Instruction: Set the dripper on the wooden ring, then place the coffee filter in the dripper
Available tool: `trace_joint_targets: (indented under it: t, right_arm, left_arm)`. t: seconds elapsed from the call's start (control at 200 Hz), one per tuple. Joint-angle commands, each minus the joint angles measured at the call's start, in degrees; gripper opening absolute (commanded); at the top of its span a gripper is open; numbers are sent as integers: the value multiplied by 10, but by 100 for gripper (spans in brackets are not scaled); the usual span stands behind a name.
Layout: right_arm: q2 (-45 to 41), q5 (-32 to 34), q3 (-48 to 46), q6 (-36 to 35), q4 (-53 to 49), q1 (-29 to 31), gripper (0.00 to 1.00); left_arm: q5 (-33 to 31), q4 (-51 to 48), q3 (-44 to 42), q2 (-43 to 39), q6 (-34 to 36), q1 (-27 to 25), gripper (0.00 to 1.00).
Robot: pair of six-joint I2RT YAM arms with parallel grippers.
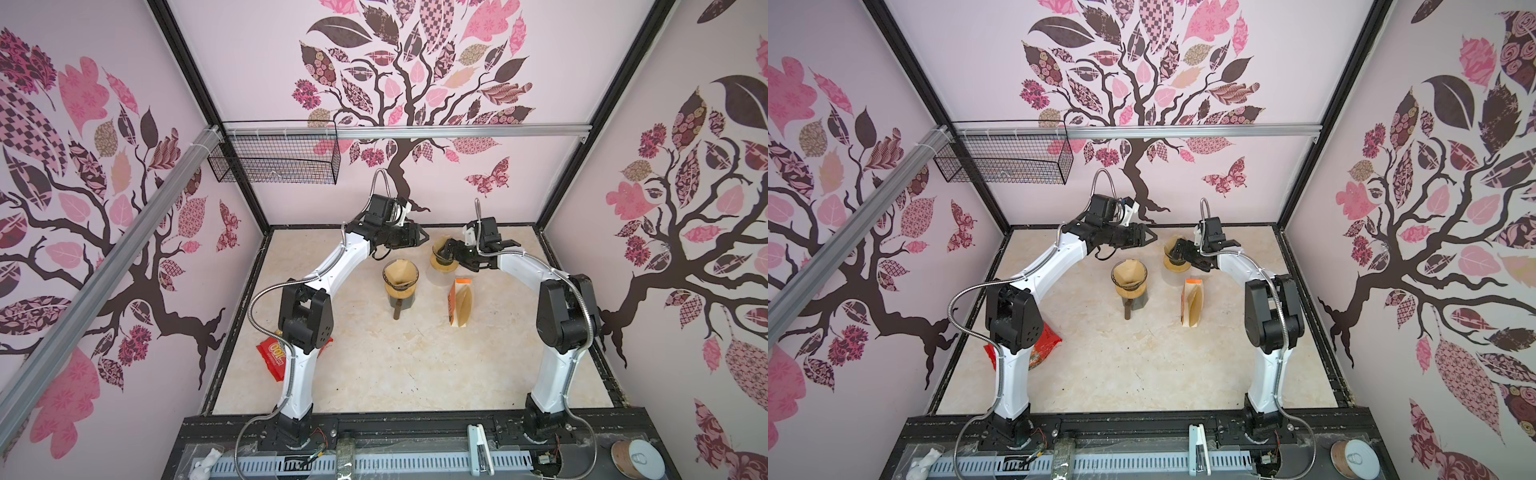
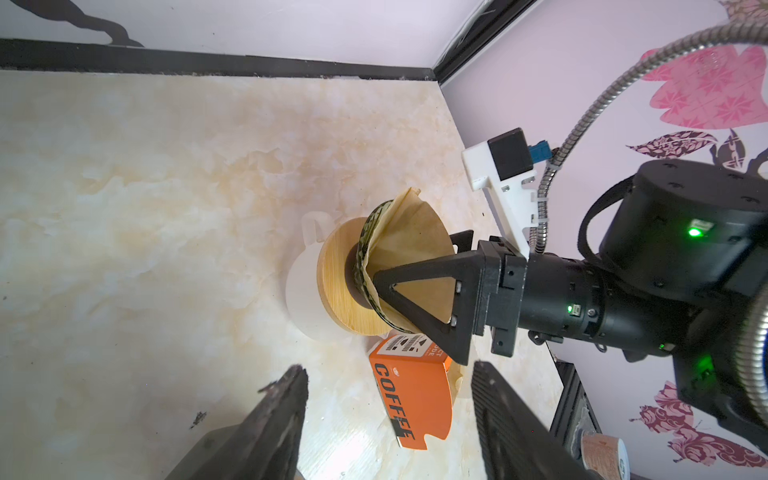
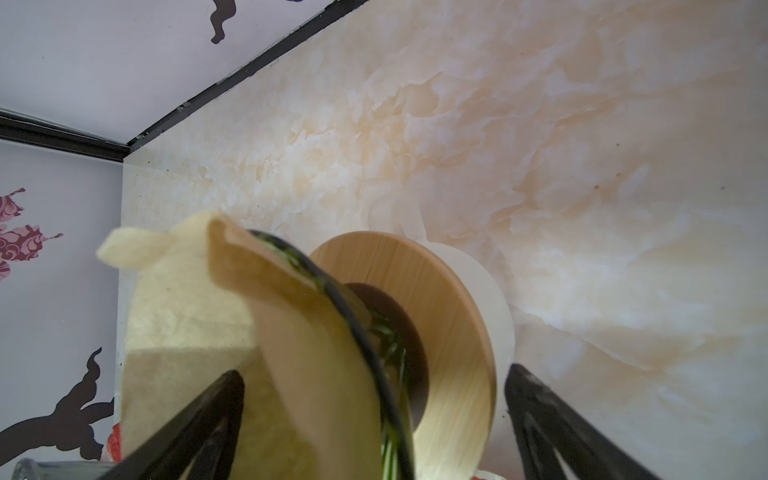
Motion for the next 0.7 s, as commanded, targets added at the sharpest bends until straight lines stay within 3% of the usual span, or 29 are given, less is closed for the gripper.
trace_joint_targets:
  t: [0.0, 0.305, 0.695]
  right_arm:
    - [-29, 20, 38, -11, -13, -3, 100]
    - [-51, 73, 62, 3, -15, -6, 100]
    - [-97, 84, 87, 8, -25, -8, 100]
  left_arm:
    - [4, 23, -26, -33, -4, 8, 66]
    - [-5, 51, -104, -109, -12, 25, 66]
    - [-39, 54, -224, -256, 6, 57, 68]
